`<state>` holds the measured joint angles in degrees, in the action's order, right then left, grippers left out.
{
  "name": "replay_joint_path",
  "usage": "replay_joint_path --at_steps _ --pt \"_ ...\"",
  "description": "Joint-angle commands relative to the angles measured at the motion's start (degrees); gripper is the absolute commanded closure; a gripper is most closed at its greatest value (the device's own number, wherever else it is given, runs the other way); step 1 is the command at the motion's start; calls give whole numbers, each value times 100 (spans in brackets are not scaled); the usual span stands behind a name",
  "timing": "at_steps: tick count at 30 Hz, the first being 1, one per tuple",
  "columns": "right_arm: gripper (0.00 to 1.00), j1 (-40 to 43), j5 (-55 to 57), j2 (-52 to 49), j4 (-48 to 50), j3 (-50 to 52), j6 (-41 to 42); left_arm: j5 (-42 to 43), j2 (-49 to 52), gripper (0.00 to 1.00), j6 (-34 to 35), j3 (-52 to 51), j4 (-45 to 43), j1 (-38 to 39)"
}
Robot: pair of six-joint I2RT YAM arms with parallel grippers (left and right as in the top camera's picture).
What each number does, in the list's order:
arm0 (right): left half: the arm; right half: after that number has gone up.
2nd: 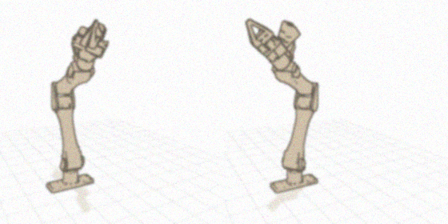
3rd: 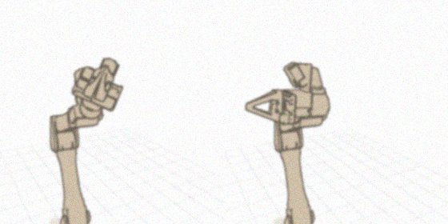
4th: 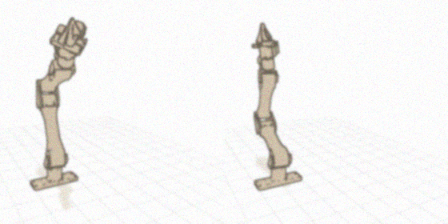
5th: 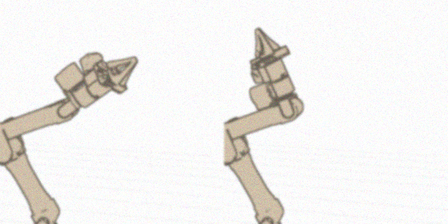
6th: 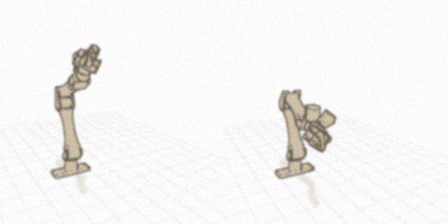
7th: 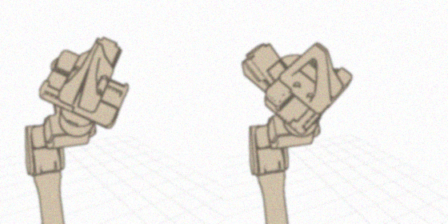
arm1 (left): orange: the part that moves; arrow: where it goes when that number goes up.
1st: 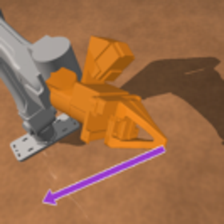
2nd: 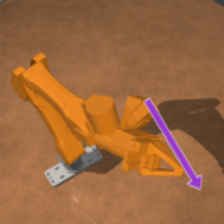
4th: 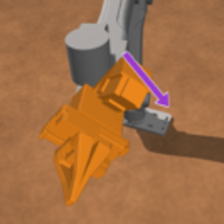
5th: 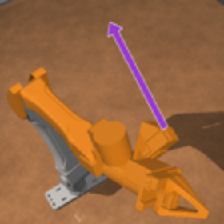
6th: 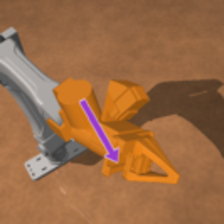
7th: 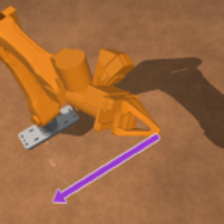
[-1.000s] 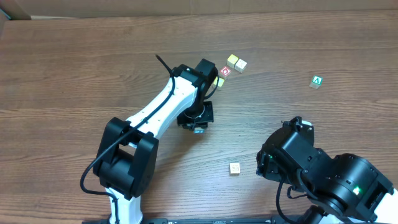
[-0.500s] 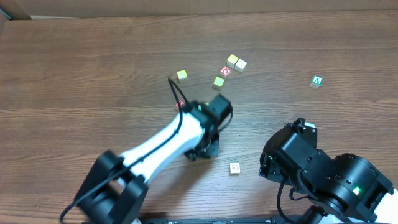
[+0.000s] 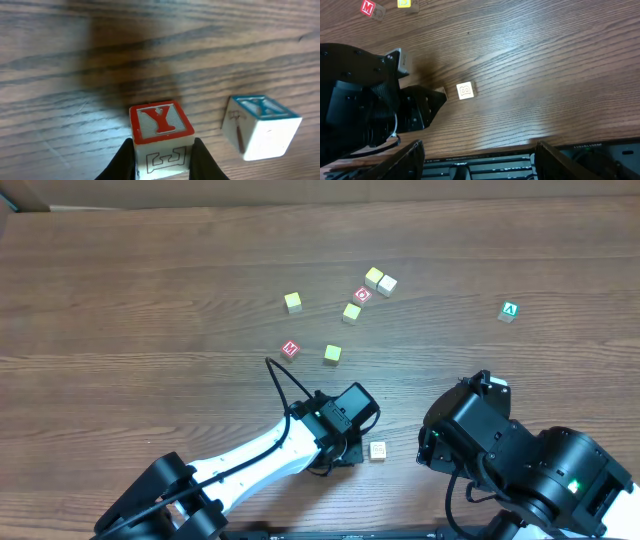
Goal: Flip 4 blocks
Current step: 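Place the Y block beside the X block with the left gripper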
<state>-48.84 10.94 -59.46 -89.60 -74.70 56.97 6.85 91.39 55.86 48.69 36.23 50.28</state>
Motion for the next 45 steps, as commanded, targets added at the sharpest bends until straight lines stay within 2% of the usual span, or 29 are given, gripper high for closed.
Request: replay_joint_path --at_steps 1,16,37,41,45 --pt "28 -17 101 35 9 -151 35 22 -76 84 247 -37 -144 0" --pt "29 -17 -63 35 11 -151 39 22 -74 75 319 -68 -442 7" --pt "28 -17 -157 35 -11 -151 162 -2 -74 71 557 -70 -529 343" --pt "29 -17 -157 35 -11 -151 162 -48 -74 63 592 -70 -529 343" --pt "29 -17 -157 35 -11 -151 162 -48 -74 61 592 -70 -542 343"
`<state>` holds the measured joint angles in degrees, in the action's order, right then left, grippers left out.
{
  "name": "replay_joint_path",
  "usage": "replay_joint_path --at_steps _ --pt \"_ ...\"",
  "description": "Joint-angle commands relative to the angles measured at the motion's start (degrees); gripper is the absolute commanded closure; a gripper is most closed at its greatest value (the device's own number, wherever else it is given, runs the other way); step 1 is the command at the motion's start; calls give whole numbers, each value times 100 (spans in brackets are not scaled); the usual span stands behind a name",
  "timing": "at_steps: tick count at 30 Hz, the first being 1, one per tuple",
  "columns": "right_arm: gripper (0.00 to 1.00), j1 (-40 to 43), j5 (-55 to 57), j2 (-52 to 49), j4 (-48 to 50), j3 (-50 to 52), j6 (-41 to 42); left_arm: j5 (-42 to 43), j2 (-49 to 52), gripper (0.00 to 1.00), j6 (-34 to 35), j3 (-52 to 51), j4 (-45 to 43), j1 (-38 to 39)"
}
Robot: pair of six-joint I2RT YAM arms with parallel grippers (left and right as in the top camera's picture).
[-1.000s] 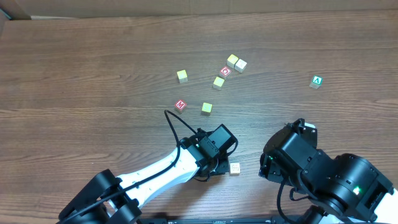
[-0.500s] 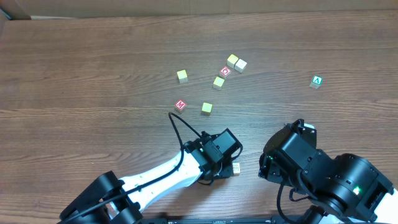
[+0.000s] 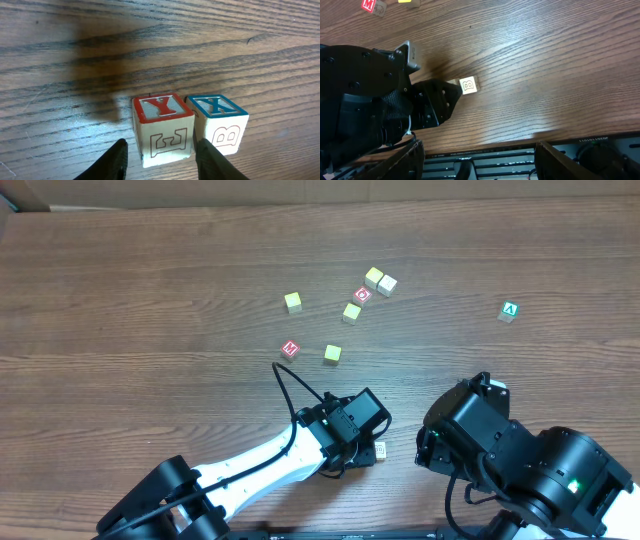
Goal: Flip 4 blocks
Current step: 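Place the Y block beside the X block with the left gripper, then move the left gripper to the yellow-lettered S block and grasp it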
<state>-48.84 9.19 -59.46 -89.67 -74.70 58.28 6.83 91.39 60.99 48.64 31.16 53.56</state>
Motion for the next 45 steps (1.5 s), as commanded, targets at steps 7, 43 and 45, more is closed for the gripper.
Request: replay_joint_path --at_steps 7,43,45 --pt "28 -17 17 35 -4 -151 31 -153 -74 59 76 -66 -162 9" --pt "28 -17 17 35 0 -151 50 -297 -76 52 74 -63 -487 4" --pt "28 -17 17 35 0 -151 50 -326 -90 50 42 -57 -485 -2"
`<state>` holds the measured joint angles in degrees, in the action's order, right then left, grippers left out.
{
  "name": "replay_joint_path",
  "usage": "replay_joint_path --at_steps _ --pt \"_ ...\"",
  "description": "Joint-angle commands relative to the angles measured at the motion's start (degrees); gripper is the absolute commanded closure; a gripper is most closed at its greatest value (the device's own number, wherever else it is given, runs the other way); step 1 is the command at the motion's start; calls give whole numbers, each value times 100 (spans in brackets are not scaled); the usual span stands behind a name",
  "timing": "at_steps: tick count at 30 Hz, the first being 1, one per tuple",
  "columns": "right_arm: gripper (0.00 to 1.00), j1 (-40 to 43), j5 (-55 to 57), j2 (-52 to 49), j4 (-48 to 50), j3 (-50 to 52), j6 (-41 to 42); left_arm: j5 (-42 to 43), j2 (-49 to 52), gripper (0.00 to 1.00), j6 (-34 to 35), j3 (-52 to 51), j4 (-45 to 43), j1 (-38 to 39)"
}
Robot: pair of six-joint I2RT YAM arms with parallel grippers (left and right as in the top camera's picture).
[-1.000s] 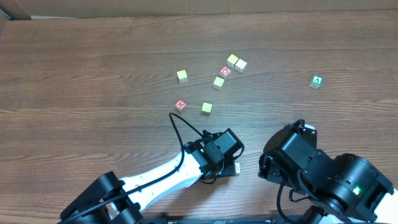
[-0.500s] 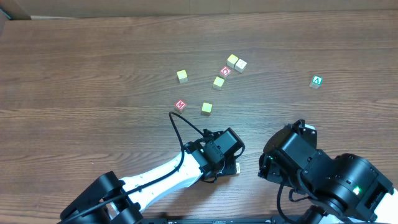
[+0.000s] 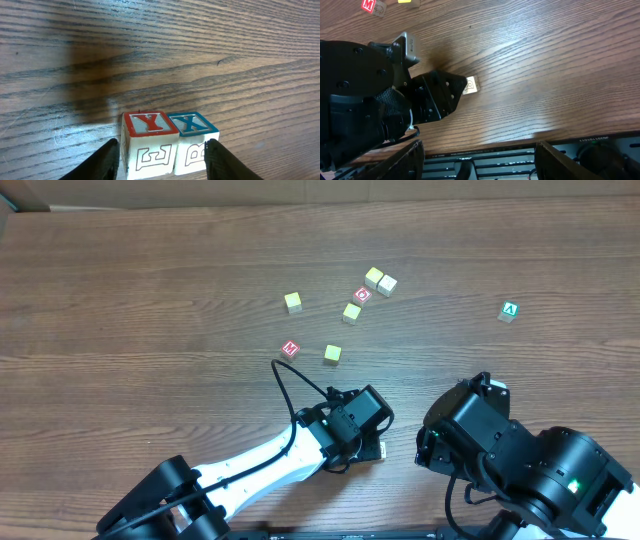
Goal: Flip 4 blocks
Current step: 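Move the left gripper to the yellow-lettered S block and grasp it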
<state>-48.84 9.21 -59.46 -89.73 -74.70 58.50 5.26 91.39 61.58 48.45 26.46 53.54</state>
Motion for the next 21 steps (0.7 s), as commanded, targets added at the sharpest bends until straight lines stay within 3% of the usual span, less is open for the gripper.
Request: replay_joint_path --at_steps 1,7,8,14,21 --pt "29 -17 15 35 7 -151 28 -205 -105 50 -35 -24 -11 0" --pt "28 -17 15 35 48 -151 24 -564 -459 50 -245 140 369 -122" --pt "28 -17 15 35 50 -151 24 -640 -535 45 -330 160 417 -164" --pt "28 -17 22 35 50 -151 24 -715 -756 38 -1779 455 649 -824" --pt "28 -17 105 35 42 -151 26 -544 -236 43 -3060 1526 1401 -2074"
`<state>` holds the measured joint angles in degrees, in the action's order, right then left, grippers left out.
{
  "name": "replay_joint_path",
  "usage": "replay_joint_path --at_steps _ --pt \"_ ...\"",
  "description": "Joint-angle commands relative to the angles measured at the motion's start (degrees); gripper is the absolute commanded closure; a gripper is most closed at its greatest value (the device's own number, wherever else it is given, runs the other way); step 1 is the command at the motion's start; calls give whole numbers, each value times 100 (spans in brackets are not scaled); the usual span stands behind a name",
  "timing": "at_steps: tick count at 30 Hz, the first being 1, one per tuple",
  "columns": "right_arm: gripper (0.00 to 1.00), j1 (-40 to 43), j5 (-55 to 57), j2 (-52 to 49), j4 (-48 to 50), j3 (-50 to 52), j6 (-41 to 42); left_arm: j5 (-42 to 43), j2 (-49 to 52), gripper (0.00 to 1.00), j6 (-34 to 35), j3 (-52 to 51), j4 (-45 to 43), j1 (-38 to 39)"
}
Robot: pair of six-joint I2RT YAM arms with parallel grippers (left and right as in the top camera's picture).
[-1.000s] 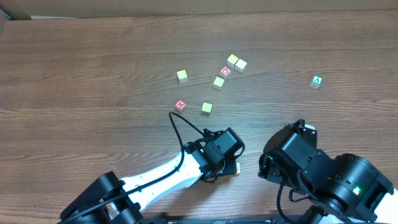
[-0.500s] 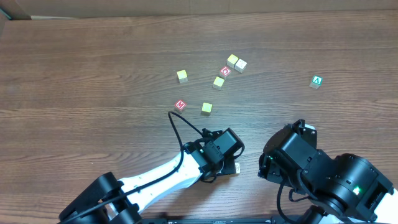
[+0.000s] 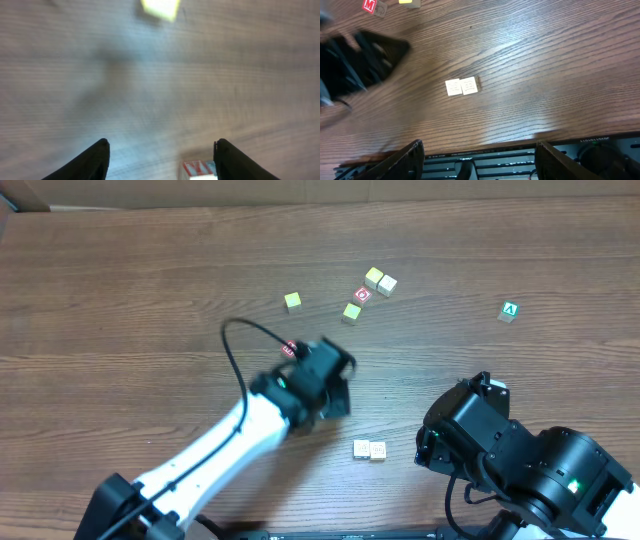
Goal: Flip 4 blocks
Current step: 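Move the left gripper to the yellow-lettered S block and grasp it, then carry the S block and place it left of the Y block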
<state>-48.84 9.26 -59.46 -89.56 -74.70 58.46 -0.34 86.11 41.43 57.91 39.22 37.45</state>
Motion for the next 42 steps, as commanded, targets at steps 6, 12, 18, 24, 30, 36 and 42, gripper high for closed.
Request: replay_joint_path --at_steps 6,12,18,24,30,36,42 --pt "28 -17 120 35 7 -151 31 492 1320 44 -2658 1895 468 -863" --pt "28 -17 116 35 -243 -151 31 651 2406 51 -3731 2739 833 -745" --pt "28 -17 98 35 -361 -151 31 634 3014 45 -3759 2820 859 -743" --pt "28 -17 96 35 -361 -151 31 616 3123 50 -3703 2820 855 -743" --pt "28 -17 7 35 -358 -151 33 575 3123 59 -3491 2820 721 -748" --pt "29 -17 -76 35 -365 -151 31 570 3126 57 -3473 2820 656 -748" --pt "29 -17 -142 35 -363 -151 31 511 3198 57 -3397 2820 636 -748"
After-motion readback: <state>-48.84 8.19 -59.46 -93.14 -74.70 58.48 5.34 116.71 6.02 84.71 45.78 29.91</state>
